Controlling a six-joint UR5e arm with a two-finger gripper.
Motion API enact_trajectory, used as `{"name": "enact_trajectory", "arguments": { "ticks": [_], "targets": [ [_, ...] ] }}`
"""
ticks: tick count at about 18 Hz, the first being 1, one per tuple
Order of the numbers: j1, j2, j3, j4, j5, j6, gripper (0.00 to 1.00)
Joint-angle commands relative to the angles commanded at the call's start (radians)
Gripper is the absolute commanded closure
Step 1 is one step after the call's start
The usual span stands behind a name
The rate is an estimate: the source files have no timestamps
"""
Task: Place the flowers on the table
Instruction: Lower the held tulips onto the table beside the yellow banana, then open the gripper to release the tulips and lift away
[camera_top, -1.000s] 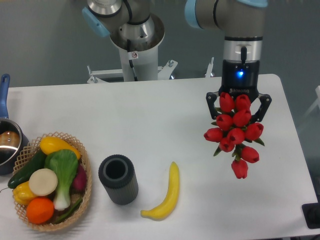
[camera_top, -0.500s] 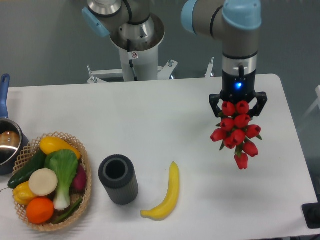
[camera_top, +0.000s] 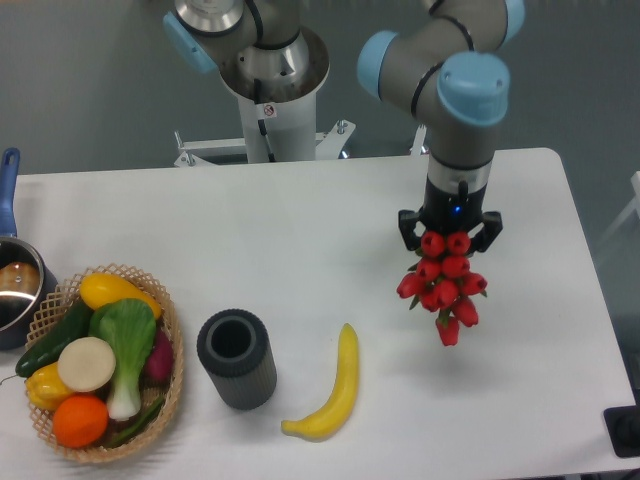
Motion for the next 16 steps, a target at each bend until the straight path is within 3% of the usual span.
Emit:
{"name": "enact_trajectory", "arguments": {
  "ticks": [8, 11, 13, 16],
  "targets": [
    [-0.049, -0.115, 0.015, 0.012, 0.017, -0.015, 0.43],
    [-0.049, -0.134, 0.018, 0.014, 0.023, -0.015, 0.43],
    [-0.049, -0.132, 0.02, 0.015, 0.023, -0.012, 0.25],
    [-0.049, -0.129, 0.025, 0.017, 0.023, -0.008, 0.12]
  ]
}}
